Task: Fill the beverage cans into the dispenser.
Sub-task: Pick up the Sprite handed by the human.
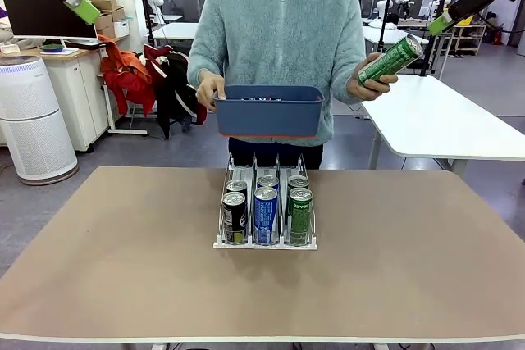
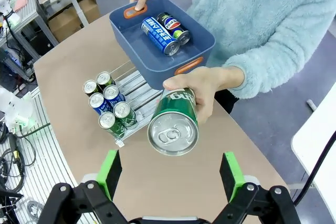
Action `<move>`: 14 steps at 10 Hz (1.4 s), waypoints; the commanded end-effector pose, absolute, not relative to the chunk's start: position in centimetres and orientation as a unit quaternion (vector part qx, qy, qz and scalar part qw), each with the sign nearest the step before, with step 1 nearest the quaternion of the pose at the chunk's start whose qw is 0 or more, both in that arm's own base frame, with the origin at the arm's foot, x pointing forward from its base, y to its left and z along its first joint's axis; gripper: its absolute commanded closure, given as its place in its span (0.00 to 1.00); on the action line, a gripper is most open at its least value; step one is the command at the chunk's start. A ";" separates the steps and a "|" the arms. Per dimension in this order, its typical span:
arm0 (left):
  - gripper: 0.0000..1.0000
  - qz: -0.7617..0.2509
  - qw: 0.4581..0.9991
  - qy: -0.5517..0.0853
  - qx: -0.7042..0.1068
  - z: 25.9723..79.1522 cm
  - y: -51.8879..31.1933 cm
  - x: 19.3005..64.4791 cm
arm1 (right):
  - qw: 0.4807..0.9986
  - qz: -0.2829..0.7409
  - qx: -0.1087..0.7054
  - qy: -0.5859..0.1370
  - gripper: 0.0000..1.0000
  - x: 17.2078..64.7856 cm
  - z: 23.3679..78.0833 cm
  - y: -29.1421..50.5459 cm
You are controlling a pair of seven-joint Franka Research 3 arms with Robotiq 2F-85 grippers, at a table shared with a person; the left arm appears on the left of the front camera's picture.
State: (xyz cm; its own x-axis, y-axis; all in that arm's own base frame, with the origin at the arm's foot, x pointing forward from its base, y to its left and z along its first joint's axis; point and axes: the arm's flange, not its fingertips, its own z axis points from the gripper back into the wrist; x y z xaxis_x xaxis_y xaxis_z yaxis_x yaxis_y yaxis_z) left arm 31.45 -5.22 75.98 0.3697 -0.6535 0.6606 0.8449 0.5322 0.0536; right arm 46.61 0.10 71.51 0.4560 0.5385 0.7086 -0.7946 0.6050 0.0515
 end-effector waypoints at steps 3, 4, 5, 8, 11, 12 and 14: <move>0.00 -0.461 0.815 -0.319 -0.145 75.9 -5.1 31.5 | 0.833 0.402 0.191 -0.329 0.00 46.8 71.1 0.3; 0.00 -0.461 0.815 -0.319 -0.145 75.9 -5.1 31.5 | 0.833 0.402 0.191 -0.329 0.00 46.8 71.1 0.3; 0.00 -0.461 0.815 -0.319 -0.145 75.9 -5.1 31.5 | 0.833 0.402 0.191 -0.329 0.00 46.8 71.1 0.3; 0.00 -0.461 0.815 -0.319 -0.145 75.9 -5.1 31.5 | 0.840 0.398 0.177 -0.323 0.00 46.8 70.9 1.0; 0.00 -0.461 0.815 -0.319 -0.145 75.9 -5.1 31.5 | 0.842 0.402 0.177 -0.311 0.00 48.0 69.5 2.1; 0.00 -0.461 0.815 -0.319 -0.145 75.9 -5.1 31.5 | 0.843 0.403 0.177 -0.309 0.00 48.5 69.2 2.3; 0.00 -0.461 0.815 -0.319 -0.145 75.9 -5.1 31.5 | 0.844 0.401 0.177 -0.309 0.00 49.1 68.4 2.8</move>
State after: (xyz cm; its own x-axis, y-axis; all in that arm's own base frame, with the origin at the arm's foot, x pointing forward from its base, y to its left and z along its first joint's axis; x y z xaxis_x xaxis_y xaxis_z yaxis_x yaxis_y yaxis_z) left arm 31.45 -5.22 75.98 0.3697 -0.6535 0.6606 0.8449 0.5322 0.0536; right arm 48.99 2.34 68.67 0.4756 0.5813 0.6602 -0.8059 0.5887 0.0622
